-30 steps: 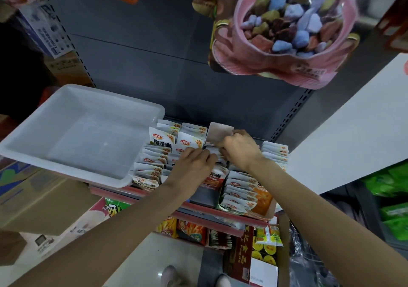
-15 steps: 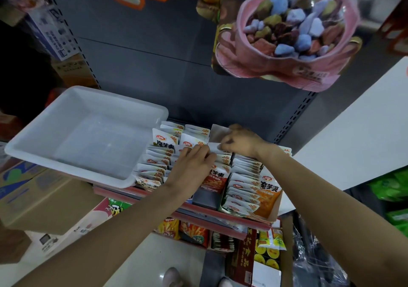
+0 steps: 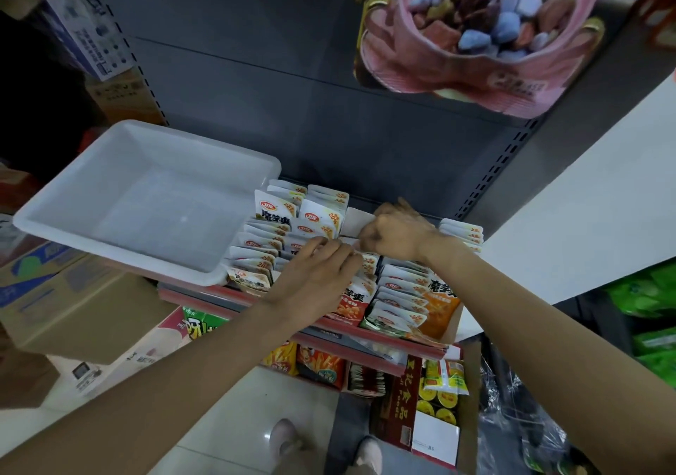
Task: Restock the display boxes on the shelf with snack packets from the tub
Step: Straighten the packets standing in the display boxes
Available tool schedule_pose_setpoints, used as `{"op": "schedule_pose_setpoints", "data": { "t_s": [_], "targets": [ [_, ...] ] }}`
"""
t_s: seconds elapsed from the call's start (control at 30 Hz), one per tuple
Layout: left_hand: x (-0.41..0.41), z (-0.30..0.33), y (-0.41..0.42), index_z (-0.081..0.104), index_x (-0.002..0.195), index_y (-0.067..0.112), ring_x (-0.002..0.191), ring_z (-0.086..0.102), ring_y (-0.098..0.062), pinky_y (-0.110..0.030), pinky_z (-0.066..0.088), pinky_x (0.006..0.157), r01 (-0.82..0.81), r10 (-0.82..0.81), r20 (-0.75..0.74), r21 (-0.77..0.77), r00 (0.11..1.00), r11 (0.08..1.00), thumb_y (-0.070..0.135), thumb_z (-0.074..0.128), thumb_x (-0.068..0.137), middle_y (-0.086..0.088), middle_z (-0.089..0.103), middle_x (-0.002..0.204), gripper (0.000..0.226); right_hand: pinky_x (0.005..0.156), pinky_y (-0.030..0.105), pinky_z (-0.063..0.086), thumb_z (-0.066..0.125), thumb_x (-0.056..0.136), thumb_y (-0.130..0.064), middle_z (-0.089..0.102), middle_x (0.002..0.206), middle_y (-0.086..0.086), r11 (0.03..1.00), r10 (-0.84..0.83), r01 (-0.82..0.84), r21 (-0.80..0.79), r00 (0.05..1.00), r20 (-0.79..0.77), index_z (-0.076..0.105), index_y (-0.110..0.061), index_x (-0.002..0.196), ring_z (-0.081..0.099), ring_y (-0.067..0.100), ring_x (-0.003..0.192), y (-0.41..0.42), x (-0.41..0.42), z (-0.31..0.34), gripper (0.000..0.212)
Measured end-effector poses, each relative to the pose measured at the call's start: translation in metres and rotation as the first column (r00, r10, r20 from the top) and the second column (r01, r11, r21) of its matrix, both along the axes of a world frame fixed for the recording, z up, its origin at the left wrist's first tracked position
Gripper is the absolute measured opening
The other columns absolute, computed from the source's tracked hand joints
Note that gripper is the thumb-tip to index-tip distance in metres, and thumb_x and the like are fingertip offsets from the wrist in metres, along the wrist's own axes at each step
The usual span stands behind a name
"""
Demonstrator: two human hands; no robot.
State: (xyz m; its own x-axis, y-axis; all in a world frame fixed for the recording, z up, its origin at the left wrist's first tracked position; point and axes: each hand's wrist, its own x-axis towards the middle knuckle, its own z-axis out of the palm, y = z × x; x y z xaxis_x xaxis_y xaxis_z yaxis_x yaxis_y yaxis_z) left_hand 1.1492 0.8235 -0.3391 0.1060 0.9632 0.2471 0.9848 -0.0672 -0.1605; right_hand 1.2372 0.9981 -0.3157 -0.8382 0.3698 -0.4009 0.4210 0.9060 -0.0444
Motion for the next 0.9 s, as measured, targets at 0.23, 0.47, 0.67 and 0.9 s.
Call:
{"op": "schedule_pose_setpoints", "data": {
  "t_s": [0.23, 0.47, 0.67, 0.9],
  "targets": [
    [0.016, -0.009, 0.006, 0.057, 0.118, -0.001, 0.104, 0.060, -0.028, -0.041, 0.043, 0.098, -0.149, 0.146, -0.054, -0.057, 0.988, 0.987, 0.023, 0.080, 0.060, -0.016, 0.061, 0.117, 0.067, 0.107, 0.035, 0.023, 0.029, 0.100, -0.025, 0.054, 0.127, 0.010, 0.995, -0.074, 0.067, -0.076, 0.993, -0.092, 0.057, -0.016, 0.119, 0.045, 0.025, 0.119, 0.008, 0.005, 0.001, 0.035],
    [0.016, -0.012, 0.013, 0.060, 0.115, 0.001, 0.095, 0.062, -0.027, -0.043, 0.039, 0.104, -0.182, 0.165, -0.137, -0.118, 0.977, 0.976, 0.041, 0.089, 0.041, -0.011, 0.063, 0.100, 0.090, 0.078, 0.032, 0.038, 0.035, 0.098, -0.010, 0.057, 0.121, 0.015, 0.980, -0.165, 0.143, -0.137, 0.973, -0.163, 0.042, -0.015, 0.130, 0.050, 0.030, 0.106, 0.018, 0.005, 0.001, 0.033],
    [0.020, -0.019, 0.022, 0.058, 0.116, 0.005, 0.085, 0.059, -0.025, -0.041, 0.045, 0.094, -0.204, 0.185, -0.141, -0.135, 0.973, 0.970, 0.042, 0.089, 0.039, -0.007, 0.059, 0.091, 0.090, 0.084, 0.034, 0.044, 0.036, 0.097, -0.010, 0.059, 0.121, 0.015, 0.979, -0.178, 0.152, -0.135, 0.964, -0.200, 0.049, -0.014, 0.127, 0.054, 0.030, 0.107, 0.025, 0.003, -0.007, 0.033],
    [0.016, -0.024, 0.037, 0.051, 0.124, 0.008, 0.093, 0.056, -0.023, -0.039, 0.044, 0.092, -0.196, 0.150, -0.223, -0.201, 0.963, 0.960, 0.042, 0.088, 0.040, -0.005, 0.059, 0.102, 0.097, 0.086, 0.033, 0.045, 0.039, 0.097, -0.012, 0.060, 0.122, 0.011, 0.982, -0.156, 0.126, -0.140, 0.961, -0.230, 0.052, -0.017, 0.126, 0.055, 0.027, 0.107, 0.031, 0.000, -0.015, 0.032]
  ]
}}
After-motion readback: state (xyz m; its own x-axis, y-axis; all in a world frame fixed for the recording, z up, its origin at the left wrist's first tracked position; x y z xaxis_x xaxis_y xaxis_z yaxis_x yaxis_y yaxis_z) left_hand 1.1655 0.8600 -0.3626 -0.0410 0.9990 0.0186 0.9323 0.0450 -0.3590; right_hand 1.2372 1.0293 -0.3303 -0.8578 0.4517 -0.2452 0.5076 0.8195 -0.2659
